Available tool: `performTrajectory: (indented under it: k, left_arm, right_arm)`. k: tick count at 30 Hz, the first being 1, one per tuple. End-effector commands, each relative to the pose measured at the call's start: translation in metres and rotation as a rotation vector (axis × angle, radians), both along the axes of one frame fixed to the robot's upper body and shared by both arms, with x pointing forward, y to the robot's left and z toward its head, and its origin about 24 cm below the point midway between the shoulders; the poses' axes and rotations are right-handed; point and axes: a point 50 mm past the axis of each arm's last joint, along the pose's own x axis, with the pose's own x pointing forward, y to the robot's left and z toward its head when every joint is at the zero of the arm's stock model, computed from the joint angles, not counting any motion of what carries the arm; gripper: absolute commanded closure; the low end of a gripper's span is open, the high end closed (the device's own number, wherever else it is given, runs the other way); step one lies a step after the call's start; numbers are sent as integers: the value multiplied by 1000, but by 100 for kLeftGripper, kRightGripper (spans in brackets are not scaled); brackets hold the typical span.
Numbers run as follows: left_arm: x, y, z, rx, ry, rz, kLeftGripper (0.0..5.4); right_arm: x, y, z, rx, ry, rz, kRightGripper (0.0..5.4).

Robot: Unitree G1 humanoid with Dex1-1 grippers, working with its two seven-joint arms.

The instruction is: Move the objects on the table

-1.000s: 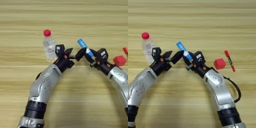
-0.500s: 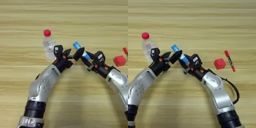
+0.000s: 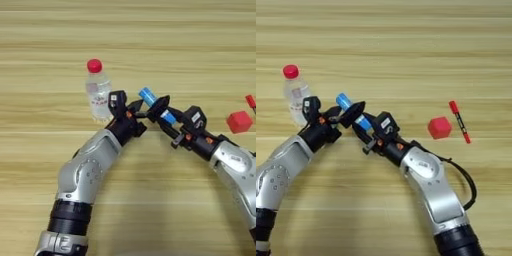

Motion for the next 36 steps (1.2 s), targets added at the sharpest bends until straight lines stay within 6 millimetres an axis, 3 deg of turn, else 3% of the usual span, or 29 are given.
performTrajectory:
  k: [1, 3, 25, 36]
  left_arm:
    - [-1, -16, 8, -68, 9, -24, 0]
    - [-1, -15, 8, -69, 10, -22, 0]
    - [-1, -12, 10, -115, -1, -6, 259]
    - [-1, -11, 10, -118, 4, -2, 358]
  right_arm:
    - [-3, 2, 6, -1, -14, 12, 398]
    - [-3, 3, 7, 0, -16, 15, 398]
    - [2, -3, -1, -35, -2, -19, 398]
    - [1, -2, 0, -35, -10, -18, 398]
